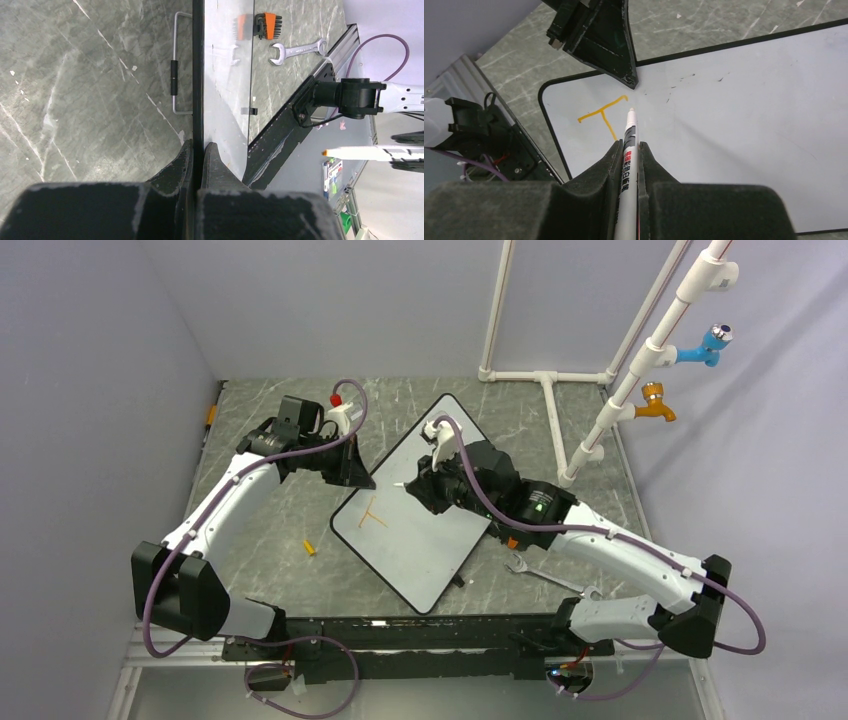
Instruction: Write a sentence on the whiteboard
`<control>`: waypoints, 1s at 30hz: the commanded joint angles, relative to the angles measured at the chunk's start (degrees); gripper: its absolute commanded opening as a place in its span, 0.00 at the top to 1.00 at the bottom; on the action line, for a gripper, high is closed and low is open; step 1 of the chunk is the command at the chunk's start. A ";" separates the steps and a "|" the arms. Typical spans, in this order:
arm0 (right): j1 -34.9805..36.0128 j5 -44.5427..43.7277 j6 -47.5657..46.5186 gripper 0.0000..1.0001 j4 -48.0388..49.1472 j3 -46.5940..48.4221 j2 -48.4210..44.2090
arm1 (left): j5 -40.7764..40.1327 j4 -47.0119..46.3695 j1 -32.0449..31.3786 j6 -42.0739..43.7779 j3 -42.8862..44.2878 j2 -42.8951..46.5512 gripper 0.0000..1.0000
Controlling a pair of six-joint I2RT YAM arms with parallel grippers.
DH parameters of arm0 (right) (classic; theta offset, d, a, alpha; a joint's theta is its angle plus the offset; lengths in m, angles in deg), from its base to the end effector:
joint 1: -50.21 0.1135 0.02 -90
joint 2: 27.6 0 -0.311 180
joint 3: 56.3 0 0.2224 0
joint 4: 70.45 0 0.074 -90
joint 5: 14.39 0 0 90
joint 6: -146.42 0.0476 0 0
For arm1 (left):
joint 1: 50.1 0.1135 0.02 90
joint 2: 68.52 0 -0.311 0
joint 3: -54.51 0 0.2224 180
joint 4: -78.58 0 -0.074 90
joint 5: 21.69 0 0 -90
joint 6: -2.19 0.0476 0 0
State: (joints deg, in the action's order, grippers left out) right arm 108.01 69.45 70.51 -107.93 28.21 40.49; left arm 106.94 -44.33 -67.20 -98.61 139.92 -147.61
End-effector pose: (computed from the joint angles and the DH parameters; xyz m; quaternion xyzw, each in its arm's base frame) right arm 0.1272 0.1923 0.4213 -0.2782 0.7754 0.2959 0.4835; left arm 0.2326 -0.1026 0.3572 0.1597 0.8815 -0.3788 0.2323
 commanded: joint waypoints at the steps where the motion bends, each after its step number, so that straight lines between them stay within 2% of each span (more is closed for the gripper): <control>1: -0.10 -2.28 -1.13 1.00 0.33 2.03 0.95 | -9.00 -2.56 0.29 3.42 0.49 0.81 1.00; 7: -0.14 -2.55 -1.07 1.00 -1.09 1.19 0.47 | -9.97 -1.35 0.15 3.86 0.92 -0.17 1.00; 20: -0.13 1.73 -3.56 1.00 3.67 -7.51 -6.00 | -8.83 -1.96 -0.04 6.32 0.32 2.57 1.00; 30: -0.16 2.83 -4.98 1.00 7.46 -8.84 -4.81 | -7.90 -2.29 -0.33 7.90 0.19 2.95 1.00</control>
State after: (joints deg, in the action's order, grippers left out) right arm 107.98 71.18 66.99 -105.30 19.31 35.42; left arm 106.15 -44.03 -67.73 -97.54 139.90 -146.78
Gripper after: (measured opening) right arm 0.131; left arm 0.040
